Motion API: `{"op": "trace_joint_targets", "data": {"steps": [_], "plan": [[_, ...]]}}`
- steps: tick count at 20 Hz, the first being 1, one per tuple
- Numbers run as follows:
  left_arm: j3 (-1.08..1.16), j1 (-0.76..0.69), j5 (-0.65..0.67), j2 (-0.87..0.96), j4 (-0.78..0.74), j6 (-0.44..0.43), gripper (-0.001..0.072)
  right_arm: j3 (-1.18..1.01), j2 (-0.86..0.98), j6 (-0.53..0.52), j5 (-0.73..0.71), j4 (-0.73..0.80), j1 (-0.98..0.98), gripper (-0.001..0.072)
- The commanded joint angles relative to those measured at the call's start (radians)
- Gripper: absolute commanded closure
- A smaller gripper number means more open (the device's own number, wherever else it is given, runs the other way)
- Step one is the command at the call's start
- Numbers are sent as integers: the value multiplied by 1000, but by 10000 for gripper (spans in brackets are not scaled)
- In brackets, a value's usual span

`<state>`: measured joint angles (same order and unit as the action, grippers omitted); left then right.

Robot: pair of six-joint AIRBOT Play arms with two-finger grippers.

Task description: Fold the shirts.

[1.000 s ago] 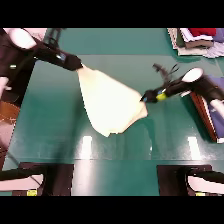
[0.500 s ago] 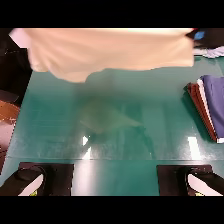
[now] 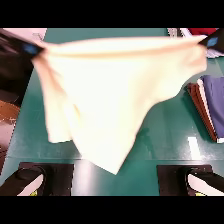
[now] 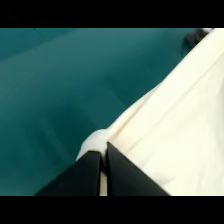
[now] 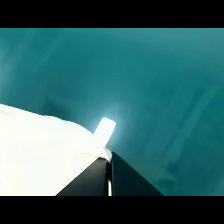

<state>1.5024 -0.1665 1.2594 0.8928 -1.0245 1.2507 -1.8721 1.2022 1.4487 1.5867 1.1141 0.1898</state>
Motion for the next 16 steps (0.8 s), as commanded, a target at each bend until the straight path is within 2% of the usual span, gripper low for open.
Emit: {"op": "trace_joint_targets", "data": {"steps": [1,6,12,13,14,15,16], "plan": [[-220,1,17,134,39,-2,683,163,92,-16,13,14,42,699],[-496,-2,-109,306,76,-124,683,375,208,-20,-71,13,60,700],[-543,-2,-36,366,89,-132,679,449,219,-20,-124,12,58,700],[-542,-2,-36,366,90,-132,558,449,219,-20,-126,12,58,700],[-542,-2,-37,364,92,-129,355,449,219,-20,-126,13,58,699],[-537,-2,-39,361,91,-129,300,449,219,-20,-126,12,58,700],[-517,0,-29,360,86,-129,300,449,219,-20,-126,13,58,700]]}}
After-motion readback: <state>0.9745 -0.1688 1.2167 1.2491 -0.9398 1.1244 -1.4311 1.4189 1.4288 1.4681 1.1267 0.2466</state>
